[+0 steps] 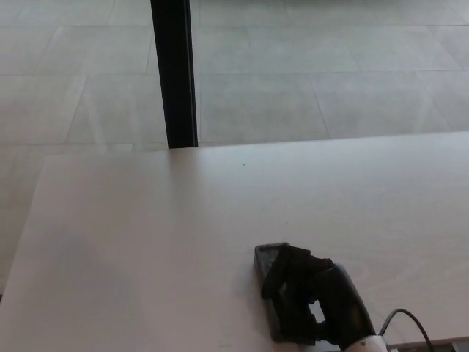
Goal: The robot uses its right hand to hold the eraser kept in the middle of the desk and use it to wipe the desk by swiping its surface twice
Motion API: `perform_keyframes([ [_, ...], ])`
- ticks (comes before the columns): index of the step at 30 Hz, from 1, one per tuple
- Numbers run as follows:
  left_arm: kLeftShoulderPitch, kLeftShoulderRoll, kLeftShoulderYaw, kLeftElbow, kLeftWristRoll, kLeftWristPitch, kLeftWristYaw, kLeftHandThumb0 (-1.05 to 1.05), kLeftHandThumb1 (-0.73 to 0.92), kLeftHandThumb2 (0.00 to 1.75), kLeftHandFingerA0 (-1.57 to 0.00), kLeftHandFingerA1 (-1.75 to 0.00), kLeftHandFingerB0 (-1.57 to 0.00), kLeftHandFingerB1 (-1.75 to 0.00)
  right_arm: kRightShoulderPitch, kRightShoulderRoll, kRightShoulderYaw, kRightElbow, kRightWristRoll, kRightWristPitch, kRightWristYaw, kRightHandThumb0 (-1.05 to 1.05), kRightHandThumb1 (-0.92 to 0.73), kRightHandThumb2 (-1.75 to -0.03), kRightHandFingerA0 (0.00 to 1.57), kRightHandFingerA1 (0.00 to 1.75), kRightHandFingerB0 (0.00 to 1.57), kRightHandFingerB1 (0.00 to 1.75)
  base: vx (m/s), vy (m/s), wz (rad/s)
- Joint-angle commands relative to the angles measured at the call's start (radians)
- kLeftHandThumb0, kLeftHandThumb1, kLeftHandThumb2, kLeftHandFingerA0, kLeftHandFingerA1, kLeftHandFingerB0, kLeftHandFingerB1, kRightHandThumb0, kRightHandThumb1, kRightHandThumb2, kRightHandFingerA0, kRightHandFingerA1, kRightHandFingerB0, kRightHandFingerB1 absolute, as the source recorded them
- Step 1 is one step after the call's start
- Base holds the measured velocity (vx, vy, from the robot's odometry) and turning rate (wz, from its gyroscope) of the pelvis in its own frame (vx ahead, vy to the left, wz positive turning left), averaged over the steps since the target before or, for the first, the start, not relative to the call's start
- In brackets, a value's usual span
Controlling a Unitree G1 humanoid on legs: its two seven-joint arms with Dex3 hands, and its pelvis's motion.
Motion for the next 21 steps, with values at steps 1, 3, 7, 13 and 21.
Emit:
perform_keyframes([
  [1, 0.008, 0.006, 0.01, -0.008, -0.017, -0.03, 0.003, -0.73, 0.76, 0.62, -0.51, -0.98, -0.51, -0.81, 0.029, -0.087, -0.075, 0.091, -0.041, 0.128, -0.025, -0.24, -0.52, -1.16, 0.83, 1.75, 0.7, 1.64, 0.0, 0.0, 0.0],
  [3, 0.01, 0.007, 0.009, -0.011, -0.017, -0.025, -0.001, -0.74, 0.75, 0.62, -0.51, -0.95, -0.48, -0.75, 0.026, -0.1, -0.115, 0.115, -0.023, 0.116, -0.036, -0.22, -0.53, -1.1, 0.82, 1.75, 0.7, 1.62, 0.0, 0.0, 0.0],
  [7, 0.006, 0.005, 0.006, -0.008, -0.012, -0.029, 0.003, -0.73, 0.76, 0.63, -0.54, -0.93, -0.49, -0.73, 0.02, -0.104, -0.184, 0.145, 0.002, 0.113, -0.048, -0.23, -0.52, -1.05, 0.84, 1.73, 0.74, 1.58, 0.0, 0.0, 0.0],
  [13, 0.018, 0.0, 0.015, -0.022, -0.023, -0.022, -0.002, -0.73, 0.77, 0.61, -0.51, -0.97, -0.49, -0.77, -0.033, -0.148, -0.417, 0.201, 0.142, 0.19, -0.078, -0.24, -0.5, -1.11, 0.95, 1.75, 0.8, 1.6, 0.0, 0.0, 0.0],
  [21, 0.019, 0.003, 0.015, -0.023, -0.019, -0.013, 0.008, -0.71, 0.76, 0.63, -0.52, -0.93, -0.48, -0.74, -0.059, -0.264, -0.535, 0.313, 0.146, 0.137, -0.044, -0.27, -0.43, -1.22, 1.03, 1.75, 0.88, 1.55, 0.0, 0.0, 0.0],
])
